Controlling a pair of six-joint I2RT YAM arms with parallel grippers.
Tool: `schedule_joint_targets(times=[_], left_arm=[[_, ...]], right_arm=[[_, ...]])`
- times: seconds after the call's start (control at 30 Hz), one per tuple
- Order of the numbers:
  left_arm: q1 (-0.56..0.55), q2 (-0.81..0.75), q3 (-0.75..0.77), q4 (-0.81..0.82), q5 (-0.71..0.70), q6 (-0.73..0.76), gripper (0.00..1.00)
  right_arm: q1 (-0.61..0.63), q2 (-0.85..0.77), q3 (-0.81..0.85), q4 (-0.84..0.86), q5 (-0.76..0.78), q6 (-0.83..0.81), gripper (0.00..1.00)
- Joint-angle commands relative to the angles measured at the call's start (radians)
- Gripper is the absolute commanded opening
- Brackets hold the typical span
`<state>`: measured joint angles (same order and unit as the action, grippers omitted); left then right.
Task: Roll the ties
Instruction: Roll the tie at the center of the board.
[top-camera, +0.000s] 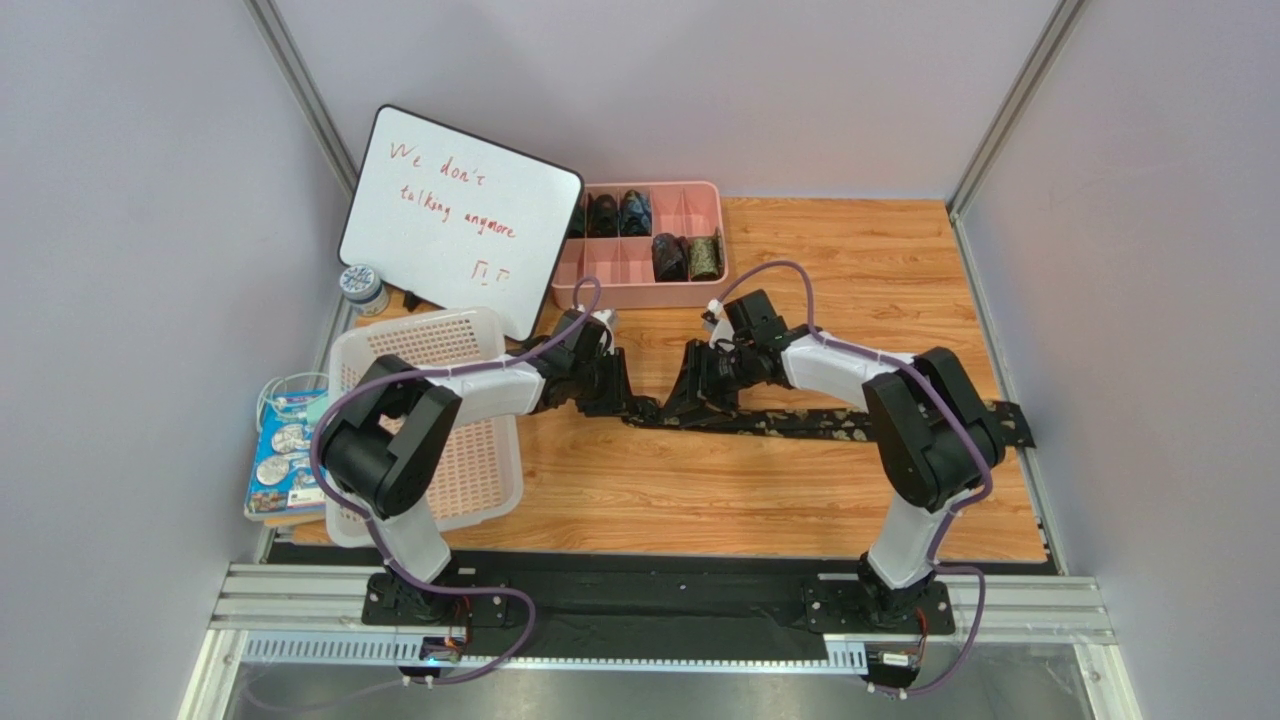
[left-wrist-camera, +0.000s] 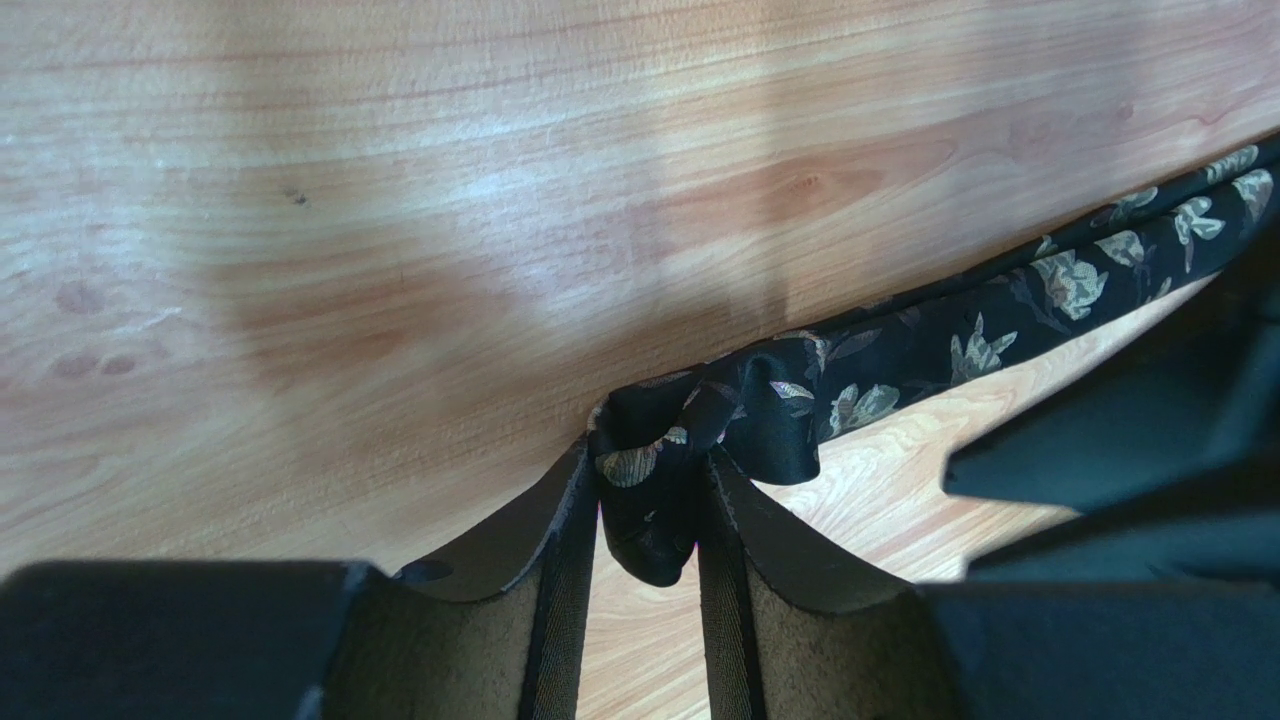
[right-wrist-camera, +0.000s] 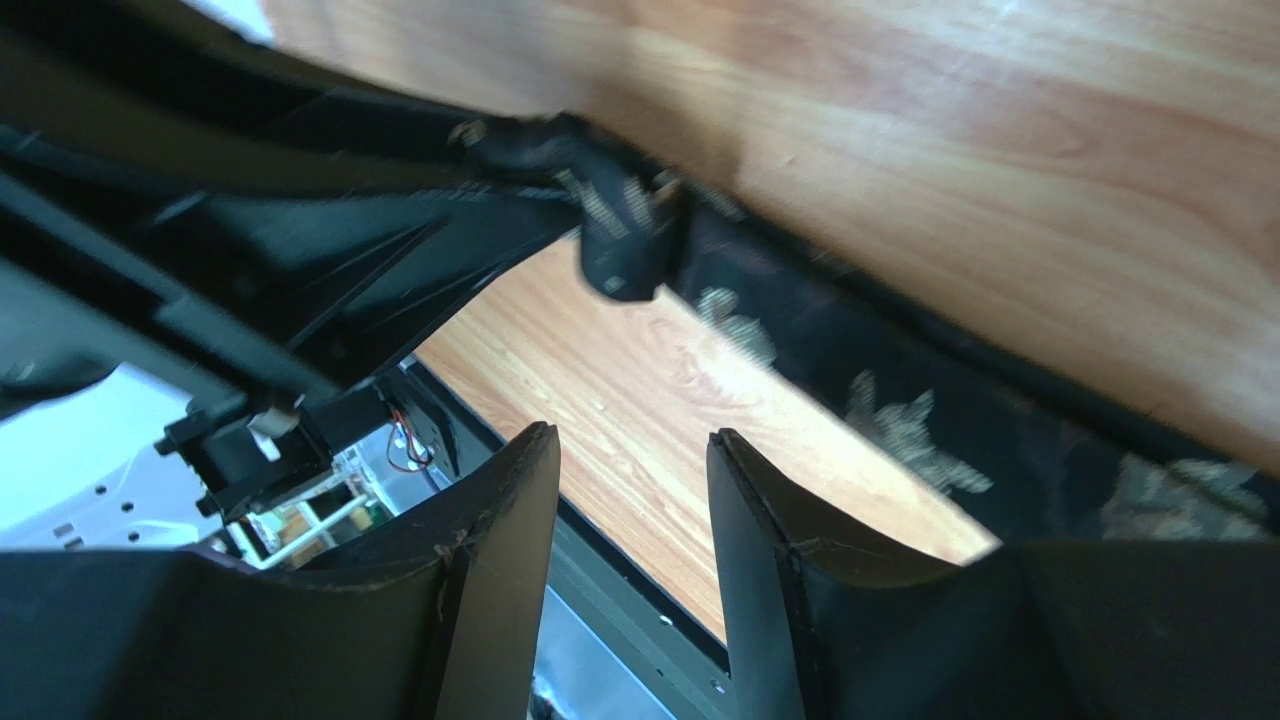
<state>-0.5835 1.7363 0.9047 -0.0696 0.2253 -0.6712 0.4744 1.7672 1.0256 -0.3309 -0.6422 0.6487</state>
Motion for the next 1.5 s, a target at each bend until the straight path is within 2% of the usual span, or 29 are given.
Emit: schedule_joint_targets(times=[0.0,0.6,0.83,0.9,0.97,1.0,1.1,1.27,1.37,1.4,1.47], left_arm=[[-0.007,-0.05,-0.029,-0.002,-0.033,0.019,0.37],[-0.015,-0.047,-0.036,0.016,-0.018,0.013,0.37],[-0.018,-0.05,-0.041,0.022,-0.003,0.03,0.37],[-0.018,-0.055,-0.047,0.024,-0.001,0.027,0.36],[-0.018,-0.057,-0.052,0.022,-0.001,0.028,0.36],[-0.018,-0.057,-0.056,0.022,-0.001,0.028,0.36],[-0.019,-0.058,-0.059,0.022,0.0,0.032,0.36],[-0.027,-0.06,-0.066,0.025,0.008,0.039,0.36],[-0.033,-0.061,-0.061,0.025,0.013,0.055,0.36],[-0.033,-0.063,-0.059,0.021,0.014,0.059,0.36],[-0.033,-0.069,-0.058,0.014,0.017,0.074,0.37]], right_arm=[[0.0,0.07,0.05,0.052,-0.014,0.04,0.47],[0.047,0.159,0.103,0.113,-0.011,0.08,0.44],[0.047,0.196,0.114,0.113,-0.011,0.074,0.31],[0.047,0.202,0.113,0.115,-0.016,0.074,0.3],[0.047,0.201,0.113,0.113,-0.016,0.068,0.32],[0.047,0.193,0.113,0.113,-0.022,0.068,0.38],[0.047,0.164,0.103,0.122,-0.027,0.068,0.44],[0.047,0.163,0.111,0.139,-0.031,0.074,0.44],[0.047,0.178,0.113,0.141,-0.034,0.074,0.36],[0.046,0.181,0.113,0.141,-0.036,0.075,0.28],[0.047,0.186,0.102,0.142,-0.037,0.071,0.22]])
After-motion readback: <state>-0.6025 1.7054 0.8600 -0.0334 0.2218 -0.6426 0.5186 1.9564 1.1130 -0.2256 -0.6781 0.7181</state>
